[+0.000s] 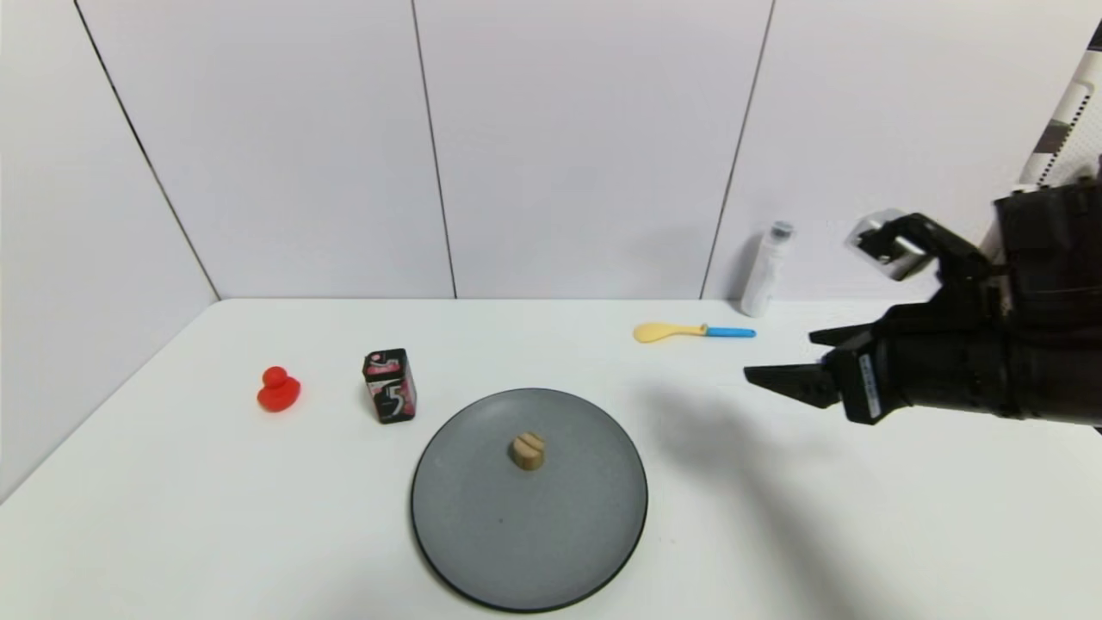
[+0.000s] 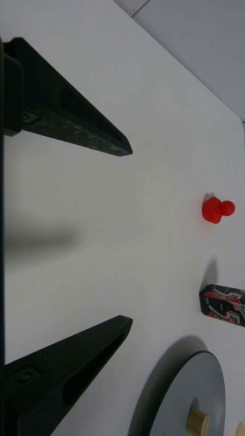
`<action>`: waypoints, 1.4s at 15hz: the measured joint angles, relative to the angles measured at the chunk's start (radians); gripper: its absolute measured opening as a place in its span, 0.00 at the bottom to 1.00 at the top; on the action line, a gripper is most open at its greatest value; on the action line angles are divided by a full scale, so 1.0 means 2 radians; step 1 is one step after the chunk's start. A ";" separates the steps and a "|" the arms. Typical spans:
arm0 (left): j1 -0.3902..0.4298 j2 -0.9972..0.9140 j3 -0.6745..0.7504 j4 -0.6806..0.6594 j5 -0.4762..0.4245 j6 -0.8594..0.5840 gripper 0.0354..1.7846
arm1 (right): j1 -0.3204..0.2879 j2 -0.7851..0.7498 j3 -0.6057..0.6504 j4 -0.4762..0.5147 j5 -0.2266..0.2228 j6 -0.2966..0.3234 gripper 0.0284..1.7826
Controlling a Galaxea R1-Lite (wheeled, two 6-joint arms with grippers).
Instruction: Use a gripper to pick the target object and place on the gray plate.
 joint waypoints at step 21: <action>0.000 0.000 0.000 0.000 0.000 0.000 0.94 | -0.162 -0.682 0.437 0.019 -0.079 0.008 0.95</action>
